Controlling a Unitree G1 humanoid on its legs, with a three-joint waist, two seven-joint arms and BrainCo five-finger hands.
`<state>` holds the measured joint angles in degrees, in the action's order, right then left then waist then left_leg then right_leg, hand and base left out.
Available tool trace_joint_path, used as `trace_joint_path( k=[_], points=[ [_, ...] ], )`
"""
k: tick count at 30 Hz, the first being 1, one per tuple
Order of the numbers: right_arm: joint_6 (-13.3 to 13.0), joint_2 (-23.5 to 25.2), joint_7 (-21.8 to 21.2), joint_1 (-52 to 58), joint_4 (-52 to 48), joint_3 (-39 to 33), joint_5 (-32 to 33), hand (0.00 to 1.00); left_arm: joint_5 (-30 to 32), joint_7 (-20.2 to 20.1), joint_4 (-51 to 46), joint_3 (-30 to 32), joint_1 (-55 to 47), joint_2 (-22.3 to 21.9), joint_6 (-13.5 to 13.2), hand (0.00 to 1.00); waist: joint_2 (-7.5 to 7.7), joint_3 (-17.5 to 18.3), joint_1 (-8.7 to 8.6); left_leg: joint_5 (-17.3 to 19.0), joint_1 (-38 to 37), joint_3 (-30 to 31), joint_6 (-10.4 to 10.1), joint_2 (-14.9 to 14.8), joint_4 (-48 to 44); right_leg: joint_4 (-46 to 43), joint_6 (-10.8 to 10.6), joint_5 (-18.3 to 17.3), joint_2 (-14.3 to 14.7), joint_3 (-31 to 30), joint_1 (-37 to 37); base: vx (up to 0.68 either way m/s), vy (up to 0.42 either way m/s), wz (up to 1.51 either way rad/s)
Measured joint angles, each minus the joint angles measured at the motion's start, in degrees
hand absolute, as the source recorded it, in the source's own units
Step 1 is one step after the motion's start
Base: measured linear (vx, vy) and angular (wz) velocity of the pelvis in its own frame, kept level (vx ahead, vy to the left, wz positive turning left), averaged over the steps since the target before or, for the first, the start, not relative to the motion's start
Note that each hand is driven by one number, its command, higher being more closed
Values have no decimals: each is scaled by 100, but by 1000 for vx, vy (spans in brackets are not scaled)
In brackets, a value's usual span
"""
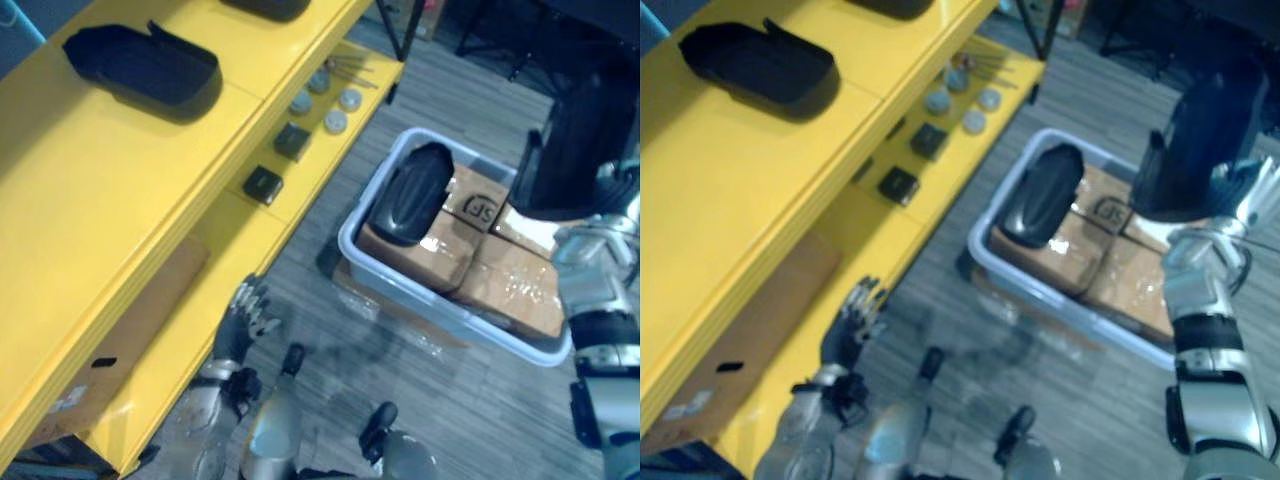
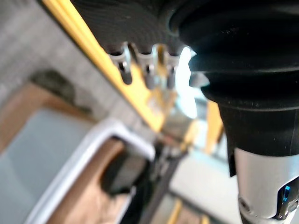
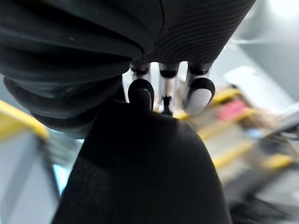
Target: Walk over and take plastic housings, then place them on the shelf
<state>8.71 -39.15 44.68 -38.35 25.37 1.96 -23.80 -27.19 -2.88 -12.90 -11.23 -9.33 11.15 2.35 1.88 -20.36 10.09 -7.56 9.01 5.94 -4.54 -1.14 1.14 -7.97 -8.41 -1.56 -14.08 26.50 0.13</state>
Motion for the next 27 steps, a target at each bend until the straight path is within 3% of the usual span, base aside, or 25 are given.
trace_joint_path(
  k=[6, 8, 10, 13, 16, 24, 27],
  points=[
    [-548, 438, 29, 337, -999, 169, -673, 100, 236, 78, 588, -442, 878, 182, 369, 0, 101, 343, -179, -17, -380, -379, 20, -38, 255, 129, -15, 92, 0, -334, 69, 12, -5, -32],
    [-844, 685, 23, 696, -1358, 255, -947, 100, 36, 199, 1177, -521, 1310, 192, 598, 0, 192, 503, -355, -10, -513, -562, 31, -79, 346, 191, -17, 95, 30, -491, 78, -12, -24, -43],
    [-1023, 835, 5, 857, -1593, 301, -1106, 100, 47, 306, 1609, -539, 1614, 188, 665, 0, 239, 535, -522, -5, -563, -663, 25, -133, 351, 228, 15, 131, 86, -615, 64, -40, -30, -36],
    [-1266, 953, -98, 1046, -1858, 353, -1128, 100, 112, 545, 2051, -589, 1971, 168, 676, 0, 279, 560, -694, 7, -650, -840, 7, -231, 377, 329, 57, 193, 161, -764, 65, -55, -36, -34],
    [-1488, 1082, -221, 1196, -2001, 358, -1140, 100, -233, 659, 2379, -601, 2265, 46, 684, 0, 267, 582, -799, 0, -696, -926, -15, -301, 379, 373, 88, 226, 230, -830, 65, -48, -37, -18],
    [-2104, 1480, -682, 1405, -2043, 691, -1530, 100, -1437, 641, 2843, -763, 2444, -317, 366, 0, 214, 848, -826, -21, -706, -955, -46, -338, 353, 502, 87, 321, 320, -916, 93, -7, -20, -4],
    [-2204, 1598, -781, 1423, -2043, 845, -1536, 100, -1819, 589, 2938, -771, 2492, -392, 313, 0, 215, 867, -839, -23, -730, -951, -45, -322, 353, 552, 79, 360, 315, -916, 148, -11, 1, 0]
  ],
)
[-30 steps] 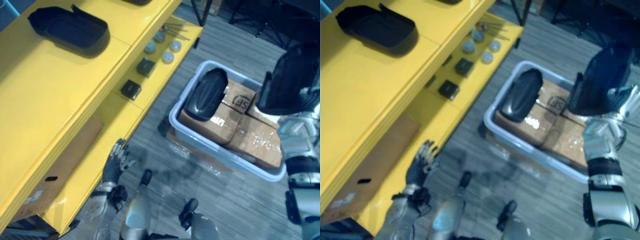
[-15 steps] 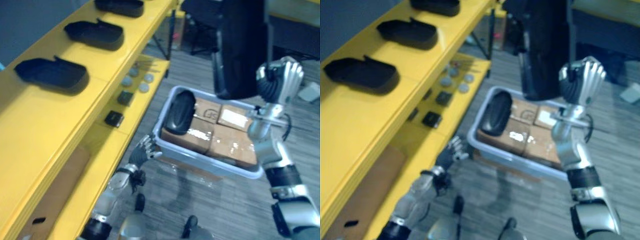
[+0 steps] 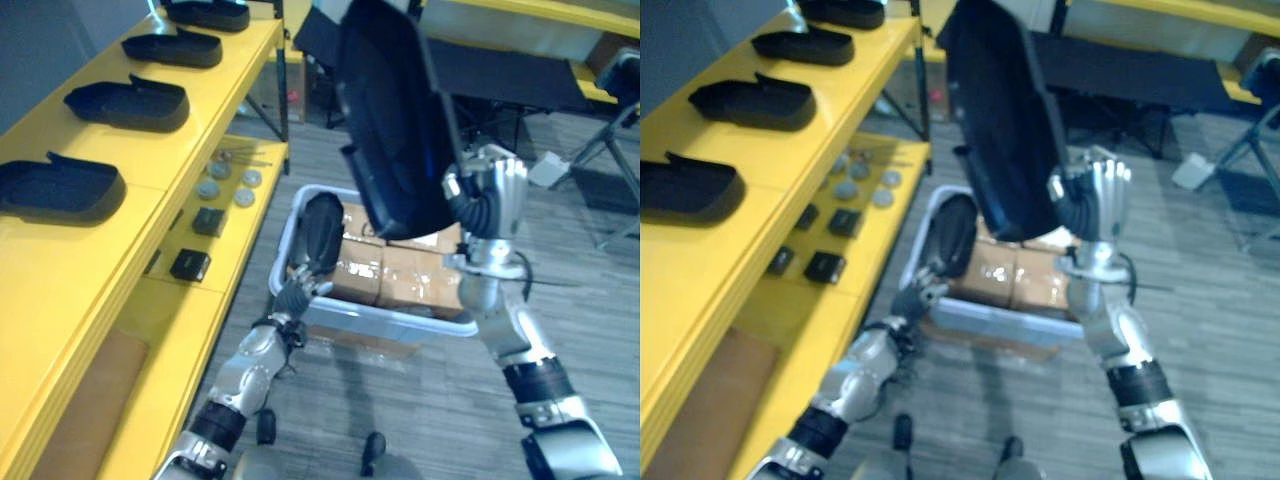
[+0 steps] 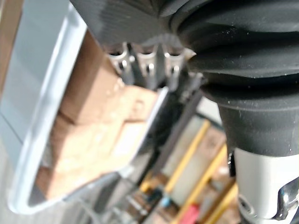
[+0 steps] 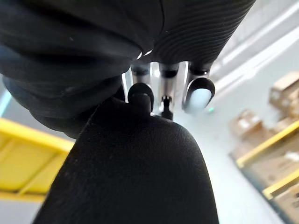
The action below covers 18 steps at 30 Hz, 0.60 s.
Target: Walk over and take plastic housings, then place them on the shelf
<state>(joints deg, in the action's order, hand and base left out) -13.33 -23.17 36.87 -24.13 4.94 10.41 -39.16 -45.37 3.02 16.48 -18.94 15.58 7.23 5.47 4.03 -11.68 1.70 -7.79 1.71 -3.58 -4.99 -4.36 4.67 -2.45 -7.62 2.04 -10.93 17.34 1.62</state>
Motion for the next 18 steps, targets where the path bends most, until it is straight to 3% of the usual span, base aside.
trace_joint_path(
  k=[3, 8, 18],
  points=[
    [-44, 170, -96, 78, 0, 141, -82, 100, -442, -114, 47, -22, 15, -97, -104, 0, -1, 1, 0, 2, -47, -2, 0, 3, 25, 19, -3, 6, -2, 1, 49, -53, -3, -1],
    [-168, 236, -222, 205, 24, 295, -220, 100, -595, -113, 49, -57, 16, -159, -410, 0, 1, 2, -8, -4, -46, -1, -5, -1, 28, 35, -5, 3, -4, 11, 46, -35, -7, -2],
    [-274, 446, -359, 531, 521, 866, -406, 100, -834, -162, 5, -146, 23, -318, -664, 0, 30, 250, -11, -25, 26, 130, -12, 15, 22, 113, -11, 38, -3, 147, 81, 5, -8, 5]
  ],
)
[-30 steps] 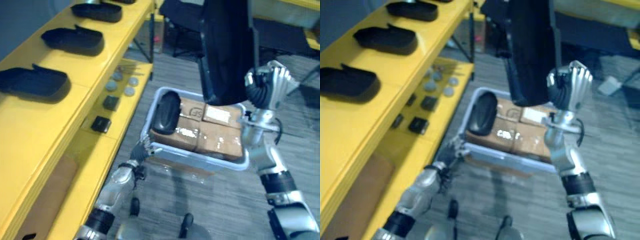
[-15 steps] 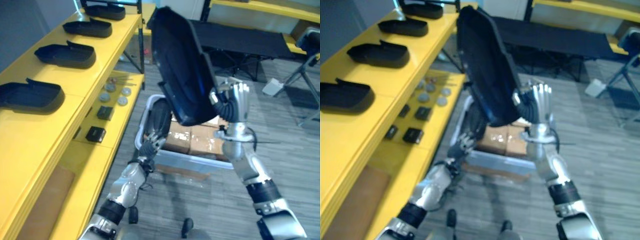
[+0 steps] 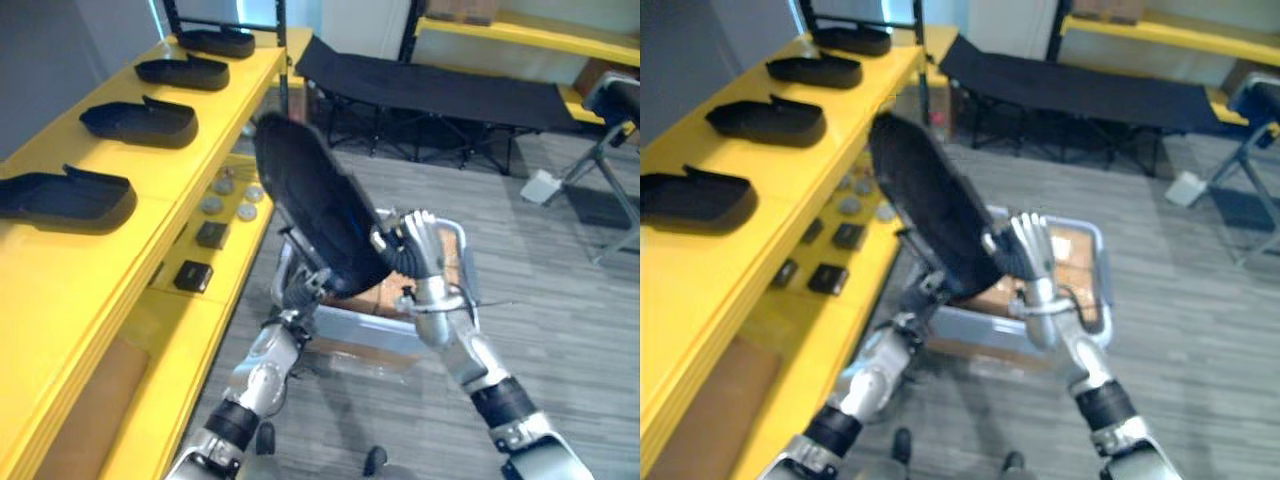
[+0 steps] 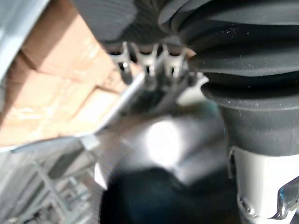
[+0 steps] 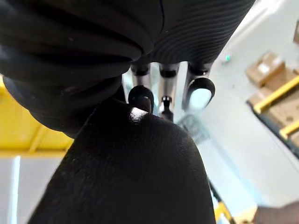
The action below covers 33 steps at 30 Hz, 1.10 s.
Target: Walk over and take plastic housings, then place them on the shelf
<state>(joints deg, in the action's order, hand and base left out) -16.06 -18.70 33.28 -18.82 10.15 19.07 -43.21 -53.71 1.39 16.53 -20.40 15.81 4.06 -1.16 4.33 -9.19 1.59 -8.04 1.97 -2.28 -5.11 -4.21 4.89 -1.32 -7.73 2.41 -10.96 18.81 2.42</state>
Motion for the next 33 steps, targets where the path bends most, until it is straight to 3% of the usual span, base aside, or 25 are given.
trace_joint_path(
  k=[3, 10, 11, 17, 22, 33],
  points=[
    [1, 58, 28, 7, 53, -2, -34, 100, -272, -37, -18, 5, -12, -3, -8, 0, 0, 0, -2, -3, -2, 3, -1, -3, 0, 3, 0, 0, 0, 0, 1, 0, 0, 0],
    [-78, 79, 239, 27, 82, 14, -31, 100, -259, 24, -302, 53, -16, 2, -51, 0, 0, 0, 0, -3, 1, 6, -4, -9, 3, 30, 3, 1, -4, 13, 15, -10, -3, 0],
    [-113, 87, 293, 42, 91, 16, -28, 100, -259, 40, -333, 55, -16, 2, -52, 100, 0, 0, 1, -3, 0, 6, -5, -10, 3, 38, 6, 3, -3, 17, 22, 0, 0, 0],
    [-235, 171, 366, 65, 157, 124, 105, 100, -9, 509, -426, 58, -16, 0, 28, 100, 1, 1, 6, -4, -3, 8, -6, -10, 0, 107, 10, 33, 6, 33, 64, 0, 0, 0],
    [-373, 256, 345, 64, 100, 259, 325, 100, 32, 608, -423, 73, -16, 1, 29, 100, 21, 14, 22, -4, -5, 8, -6, -13, -19, 194, 17, 94, 21, 30, 96, 0, 0, 0],
    [-371, 259, 135, 63, -98, 510, 490, 100, 223, 728, -214, 150, -15, 3, -103, 100, 113, 91, 42, -2, -29, 10, -10, -11, -19, 311, 22, 152, 35, 27, 165, -9, -1, 0]
  ],
)
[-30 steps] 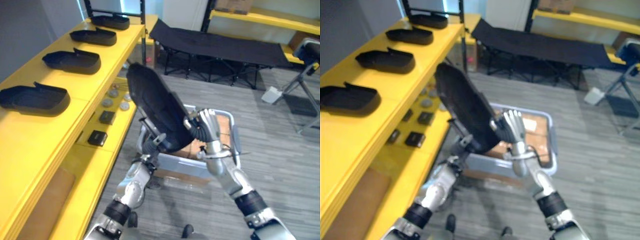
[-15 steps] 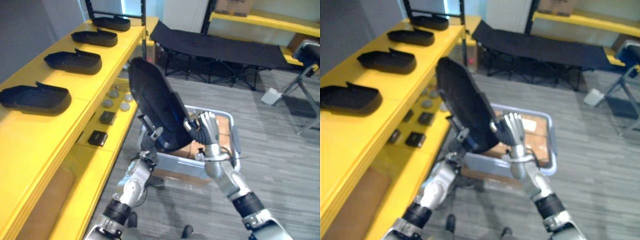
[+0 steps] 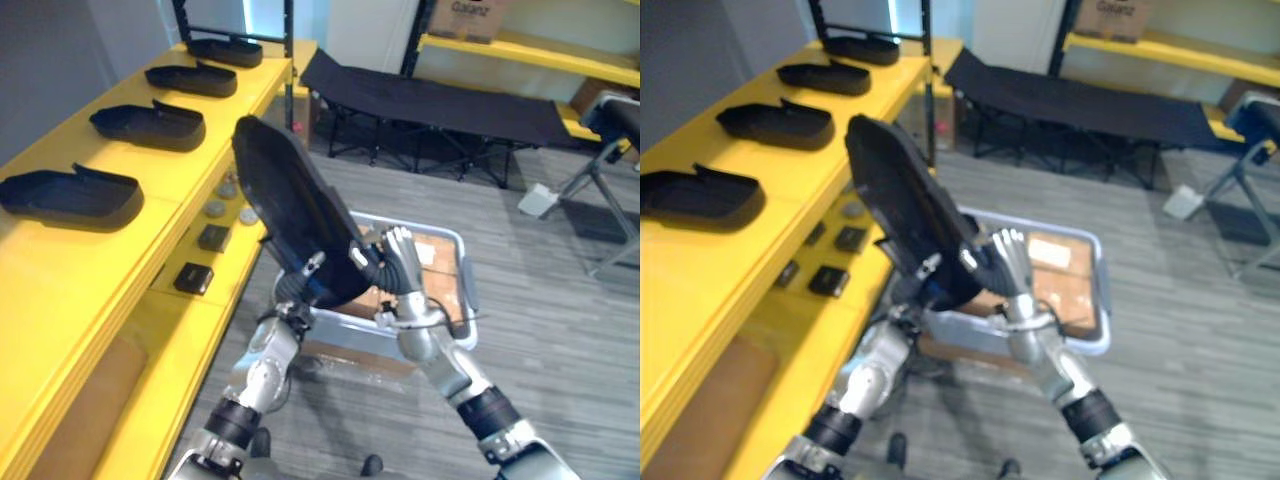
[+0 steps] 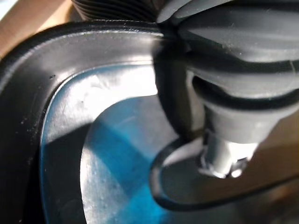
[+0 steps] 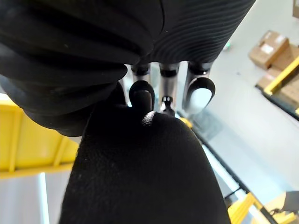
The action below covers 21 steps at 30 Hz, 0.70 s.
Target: Walk over and take plastic housings, then place them on the shelf
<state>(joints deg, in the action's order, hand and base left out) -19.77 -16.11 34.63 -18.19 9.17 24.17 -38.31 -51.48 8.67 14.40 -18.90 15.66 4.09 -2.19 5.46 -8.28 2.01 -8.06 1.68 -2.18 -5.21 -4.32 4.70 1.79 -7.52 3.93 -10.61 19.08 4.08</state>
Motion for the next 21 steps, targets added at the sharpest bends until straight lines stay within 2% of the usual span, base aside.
trace_joint_path(
  k=[6, 7, 12, 15, 17, 19, 20, 21],
  points=[
    [0, 4, -57, -9, -30, 17, 196, 100, -296, -139, 99, -108, -1, 5, -291, 100, 0, 0, -6, 0, 0, -4, -17, -2, 0, 0, 29, -16, 1, -11, -10, -17, -3, 0],
    [0, 4, -95, -7, -66, 17, 205, 0, -434, -238, 155, -136, -1, 8, -387, 100, 0, 0, -10, 0, 0, -6, -17, -2, 1, 1, 30, -16, 1, -12, -11, 0, 0, 0],
    [-4, 150, -125, 93, -235, 70, 384, 0, -601, -504, 212, -104, -10, 9, -679, 100, 0, 0, -45, -1, 4, -15, -14, -2, 1, 8, 29, -16, -1, -13, -16, 0, 0, 0],
    [-47, 224, -126, 225, -236, 123, 643, 0, -232, -458, 210, -33, -61, 8, -811, 100, 0, 0, -48, -2, 9, -20, -12, 0, 1, 16, 15, -8, -4, -11, -18, 0, 0, 0],
    [-62, 244, -229, 295, -243, 199, 917, 0, 138, -197, 59, 69, -138, 1, -851, 100, 0, 0, -50, -3, 10, -33, -11, 10, 1, 18, 24, -14, -3, -4, -24, 0, 0, 0],
    [-53, 284, -393, 448, -618, 236, 1293, 0, 782, 206, -430, 225, -337, -16, -884, 100, 0, 0, -52, -3, 11, -71, -11, 15, 1, 3, 48, -30, -5, -8, -48, 0, 0, -2],
    [2, 296, -582, 481, -923, 241, 1563, 0, 1336, 542, -701, 332, -382, -20, -885, 100, -1, 0, -54, -2, 8, -76, -12, 32, 0, -6, 48, -30, -4, -9, -59, 0, 0, 0],
    [44, 302, -691, 479, -1070, 222, 1730, 0, 1541, 712, -818, 435, -383, -34, -885, 100, -2, 1, -56, -2, 4, -77, -12, 34, 0, -9, 48, -30, -4, -8, -58, 0, 0, 0]
  ],
)
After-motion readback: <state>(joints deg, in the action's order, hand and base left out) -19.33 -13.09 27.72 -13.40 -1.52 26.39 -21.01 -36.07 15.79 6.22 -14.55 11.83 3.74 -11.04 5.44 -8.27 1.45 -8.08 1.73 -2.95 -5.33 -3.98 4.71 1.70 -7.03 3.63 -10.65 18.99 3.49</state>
